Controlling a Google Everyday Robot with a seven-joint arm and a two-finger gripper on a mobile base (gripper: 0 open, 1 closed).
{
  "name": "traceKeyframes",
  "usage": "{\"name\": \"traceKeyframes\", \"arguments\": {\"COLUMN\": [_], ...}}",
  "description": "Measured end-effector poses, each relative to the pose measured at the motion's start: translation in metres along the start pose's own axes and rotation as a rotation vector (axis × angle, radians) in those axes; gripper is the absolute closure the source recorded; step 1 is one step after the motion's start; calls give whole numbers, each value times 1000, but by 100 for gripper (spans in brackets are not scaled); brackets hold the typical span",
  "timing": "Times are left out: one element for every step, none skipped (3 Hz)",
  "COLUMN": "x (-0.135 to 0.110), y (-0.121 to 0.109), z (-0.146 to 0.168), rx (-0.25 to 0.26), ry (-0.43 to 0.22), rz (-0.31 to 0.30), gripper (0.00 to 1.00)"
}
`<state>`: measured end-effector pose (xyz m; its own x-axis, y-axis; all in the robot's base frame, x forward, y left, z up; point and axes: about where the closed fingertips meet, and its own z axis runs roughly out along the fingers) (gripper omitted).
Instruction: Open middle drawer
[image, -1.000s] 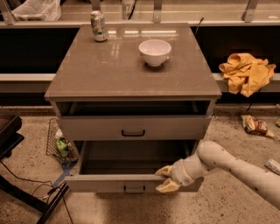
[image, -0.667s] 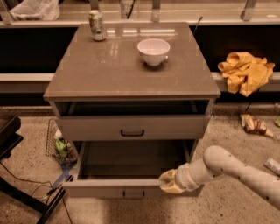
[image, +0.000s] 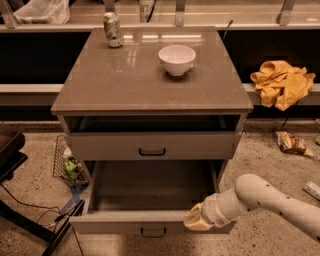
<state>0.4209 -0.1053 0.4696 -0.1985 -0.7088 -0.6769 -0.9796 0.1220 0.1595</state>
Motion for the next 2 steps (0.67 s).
{"name": "traceKeyframes", "arguments": {"x": [-1, -5], "y": [-3, -13], "z": [1, 2], "rx": [2, 10], "ry": [-3, -11], "rz": [-8, -35], "gripper": [100, 100]}}
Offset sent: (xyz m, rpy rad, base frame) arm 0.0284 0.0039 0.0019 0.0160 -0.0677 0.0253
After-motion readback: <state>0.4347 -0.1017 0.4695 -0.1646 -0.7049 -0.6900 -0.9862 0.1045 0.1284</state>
